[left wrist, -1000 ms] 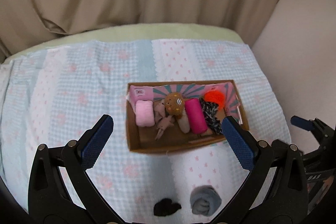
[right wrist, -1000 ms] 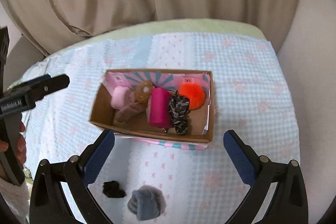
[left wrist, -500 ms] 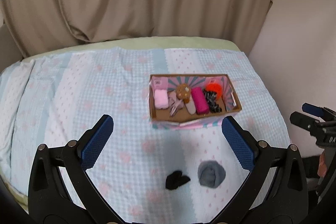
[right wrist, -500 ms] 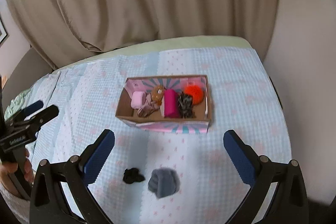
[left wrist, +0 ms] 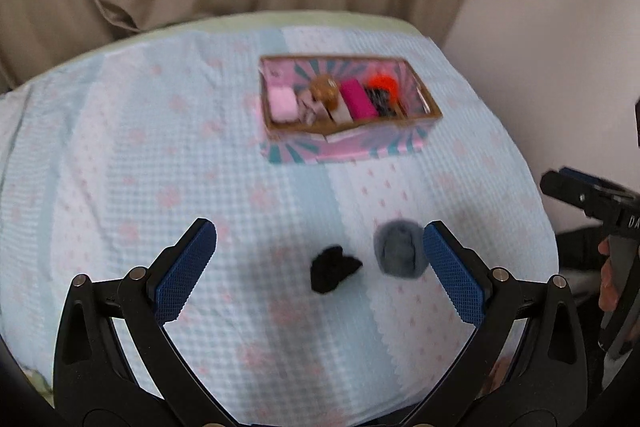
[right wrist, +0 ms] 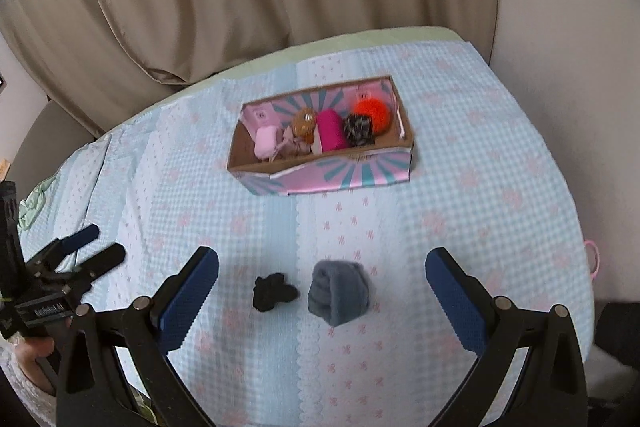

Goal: Organize soft objects
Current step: 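Lift both tools away from the box back over the remaining items, then grasp the black scrunchie with the left tool while the right tool grasps the grey hat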

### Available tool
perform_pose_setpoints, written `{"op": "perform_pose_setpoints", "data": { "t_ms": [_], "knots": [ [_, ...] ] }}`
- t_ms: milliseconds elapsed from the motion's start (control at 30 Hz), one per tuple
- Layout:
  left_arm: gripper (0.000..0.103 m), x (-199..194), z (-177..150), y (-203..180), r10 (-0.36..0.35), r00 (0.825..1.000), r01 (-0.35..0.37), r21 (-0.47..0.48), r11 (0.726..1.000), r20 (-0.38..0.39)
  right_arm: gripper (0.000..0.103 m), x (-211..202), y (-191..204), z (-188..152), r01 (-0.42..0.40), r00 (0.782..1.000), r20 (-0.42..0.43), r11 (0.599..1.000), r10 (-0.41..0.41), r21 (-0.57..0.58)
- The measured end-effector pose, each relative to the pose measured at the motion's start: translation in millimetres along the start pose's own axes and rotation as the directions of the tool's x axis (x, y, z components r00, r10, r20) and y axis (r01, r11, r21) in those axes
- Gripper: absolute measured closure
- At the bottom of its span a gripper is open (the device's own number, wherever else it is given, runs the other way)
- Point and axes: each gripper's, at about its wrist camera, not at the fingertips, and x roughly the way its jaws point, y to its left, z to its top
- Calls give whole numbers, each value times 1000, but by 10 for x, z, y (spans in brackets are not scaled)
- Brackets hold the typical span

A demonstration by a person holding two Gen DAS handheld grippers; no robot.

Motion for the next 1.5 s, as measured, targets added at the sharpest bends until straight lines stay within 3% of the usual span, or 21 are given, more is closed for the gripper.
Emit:
{"op": "perform_pose_setpoints", "data": {
  "t_ms": [333, 733, 833, 933, 1000, 1067, 1200, 1500],
  "knots": [
    [1, 1125, -665, -201, -75, 992, 88, 129, 988, -100, 0, 785, -144, -535, -13, 999, -42, 1000, 12, -10],
    [13, 2211, -1046, -165, -108, 989, 126, 201, 971, -100, 0, 1977, -325, -976, -38, 996, -78, 999, 37, -15],
    [19, 2292, -1069, -176, -108, 988, 128, 209, 969, -106, 0, 2132, -325, -1021, -41, 997, -72, 999, 40, -19],
    [34, 2349, -1096, -168, -96, 991, 115, 214, 970, -98, 1, 2268, -301, -1062, -39, 997, -74, 998, 36, -48],
    [44, 2357, -1113, -174, -73, 994, 92, 236, 967, -87, 17, 2341, -275, -1083, -50, 995, -84, 996, 44, -68],
    [55, 2351, -1105, -169, -55, 995, 74, 258, 963, -81, 27, 2378, -240, -1095, -71, 994, -92, 994, 64, -77],
    [74, 2335, -1043, -106, -48, 994, 71, 248, 966, -98, 36, 2383, -134, -1098, -48, 995, -91, 993, 38, -112],
    [80, 2191, -915, 30, -59, 994, 74, 183, 980, -87, 42, 2376, -108, -1088, -29, 994, -108, 995, 18, -96]
  ]
}}
